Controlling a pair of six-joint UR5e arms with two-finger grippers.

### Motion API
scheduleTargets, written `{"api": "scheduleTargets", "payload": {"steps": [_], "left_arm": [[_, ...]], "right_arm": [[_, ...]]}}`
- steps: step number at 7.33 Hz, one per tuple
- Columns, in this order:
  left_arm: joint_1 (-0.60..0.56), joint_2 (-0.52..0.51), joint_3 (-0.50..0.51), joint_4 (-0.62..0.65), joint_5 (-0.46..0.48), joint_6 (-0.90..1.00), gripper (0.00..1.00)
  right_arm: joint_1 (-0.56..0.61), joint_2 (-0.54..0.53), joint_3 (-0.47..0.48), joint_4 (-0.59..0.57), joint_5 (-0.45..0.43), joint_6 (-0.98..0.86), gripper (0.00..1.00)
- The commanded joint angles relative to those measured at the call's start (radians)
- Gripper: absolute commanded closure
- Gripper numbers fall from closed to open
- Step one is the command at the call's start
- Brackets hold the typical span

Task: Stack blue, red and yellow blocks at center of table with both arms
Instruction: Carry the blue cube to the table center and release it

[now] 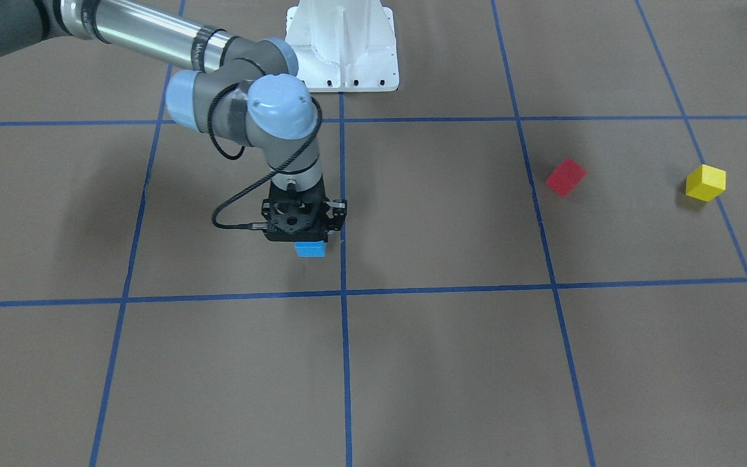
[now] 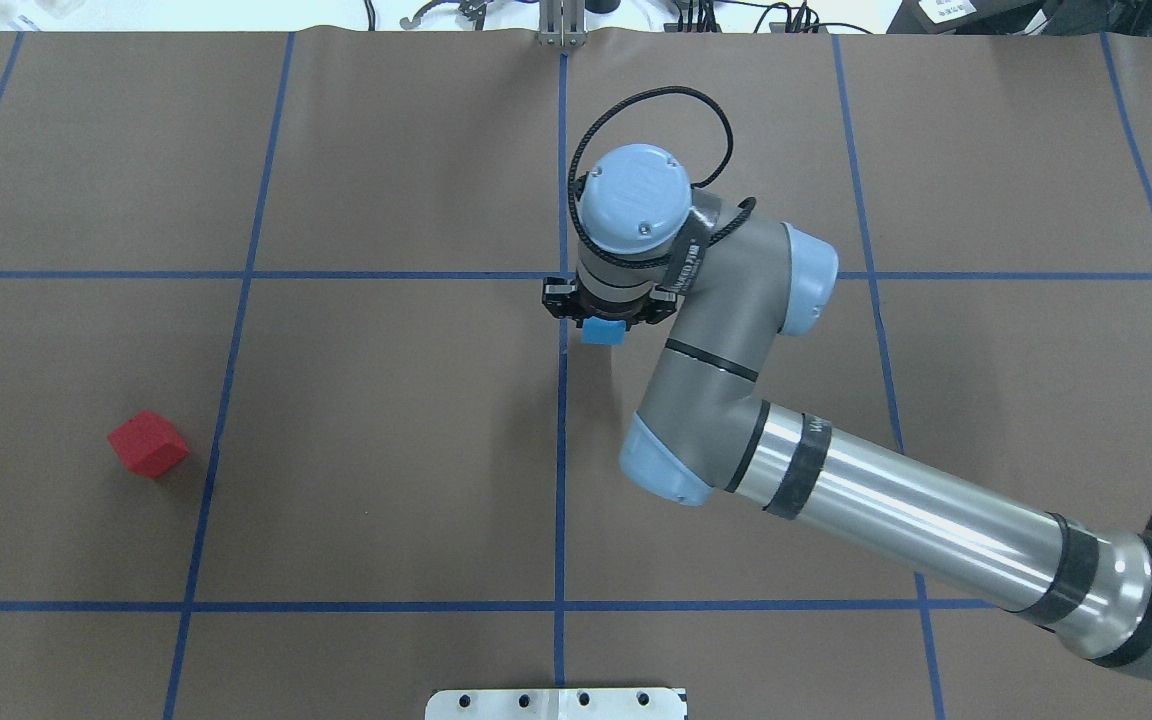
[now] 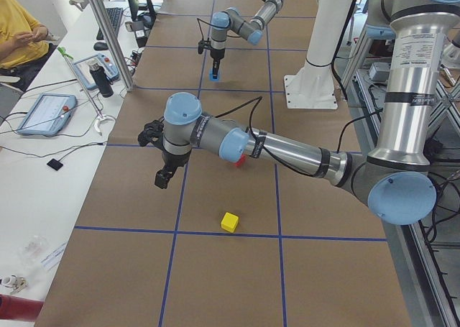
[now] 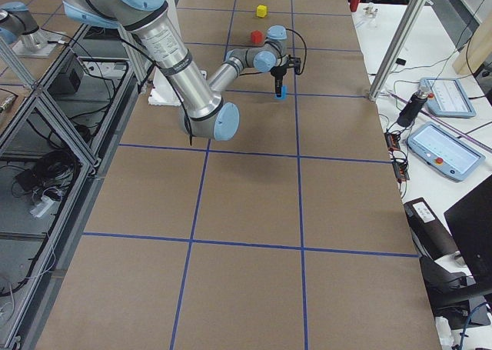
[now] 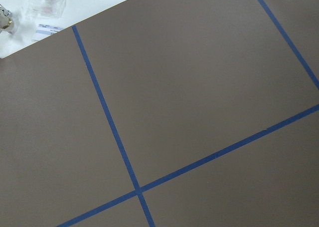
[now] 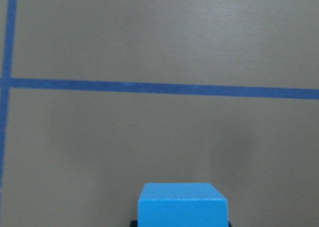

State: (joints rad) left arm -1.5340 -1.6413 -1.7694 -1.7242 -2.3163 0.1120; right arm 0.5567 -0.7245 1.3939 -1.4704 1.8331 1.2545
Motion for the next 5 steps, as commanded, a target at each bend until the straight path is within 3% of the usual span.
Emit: {"api": "scheduleTargets", "payload": {"steps": [1, 2, 5], "left_arm": [[0.0, -0.002, 0.014, 0.0, 0.0, 0.0, 0.0], [0.0, -0.002, 0.018, 0.0, 0.0, 0.0, 0.0], [0.0, -0.005, 0.016, 0.0, 0.0, 0.0, 0.0]], "right_arm": [[-0.062, 0.056, -0.065, 0.004, -0.079, 0.036, 0.65], [-0.086, 0.053, -0.067, 0.015, -0.139, 0.045, 0.02], [-0.087, 0.043, -0.065, 0.027, -0.141, 0.04, 0.0]]}}
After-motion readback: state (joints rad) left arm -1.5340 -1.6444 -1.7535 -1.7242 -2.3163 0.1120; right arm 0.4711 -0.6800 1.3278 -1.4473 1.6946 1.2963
